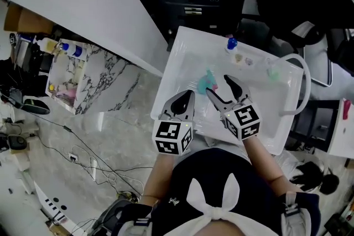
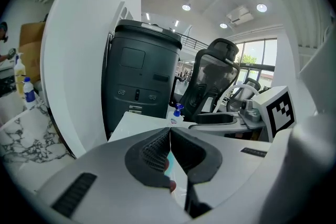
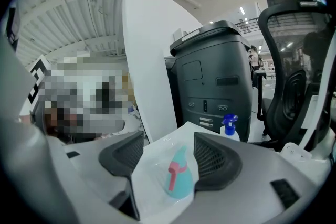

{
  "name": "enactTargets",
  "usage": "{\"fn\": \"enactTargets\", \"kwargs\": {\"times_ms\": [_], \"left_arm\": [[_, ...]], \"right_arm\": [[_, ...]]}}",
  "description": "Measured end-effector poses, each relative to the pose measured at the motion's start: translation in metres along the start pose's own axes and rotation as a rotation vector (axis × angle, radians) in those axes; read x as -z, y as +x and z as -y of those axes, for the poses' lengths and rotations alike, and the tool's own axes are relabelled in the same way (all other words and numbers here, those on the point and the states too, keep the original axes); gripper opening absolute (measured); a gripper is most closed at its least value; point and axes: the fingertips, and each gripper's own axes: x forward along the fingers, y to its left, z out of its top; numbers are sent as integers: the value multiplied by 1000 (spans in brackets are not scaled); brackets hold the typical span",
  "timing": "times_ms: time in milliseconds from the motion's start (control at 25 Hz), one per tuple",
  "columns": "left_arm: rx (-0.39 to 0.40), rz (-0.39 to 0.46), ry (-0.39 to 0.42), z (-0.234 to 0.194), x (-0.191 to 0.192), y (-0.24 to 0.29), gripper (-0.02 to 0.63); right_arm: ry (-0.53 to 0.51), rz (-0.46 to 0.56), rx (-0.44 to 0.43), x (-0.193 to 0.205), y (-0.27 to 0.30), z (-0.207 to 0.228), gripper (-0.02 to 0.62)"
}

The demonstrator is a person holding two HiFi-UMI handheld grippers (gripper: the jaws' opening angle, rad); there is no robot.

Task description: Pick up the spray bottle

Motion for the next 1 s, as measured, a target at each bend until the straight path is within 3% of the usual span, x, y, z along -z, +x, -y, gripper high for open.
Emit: {"fn": "enactTargets", "kwargs": {"times_ms": [1000], "left_arm": [[115,-92,97,-36,-5,27,28]], "right_arm": [[134,-102,108,54,49,22,281]]}}
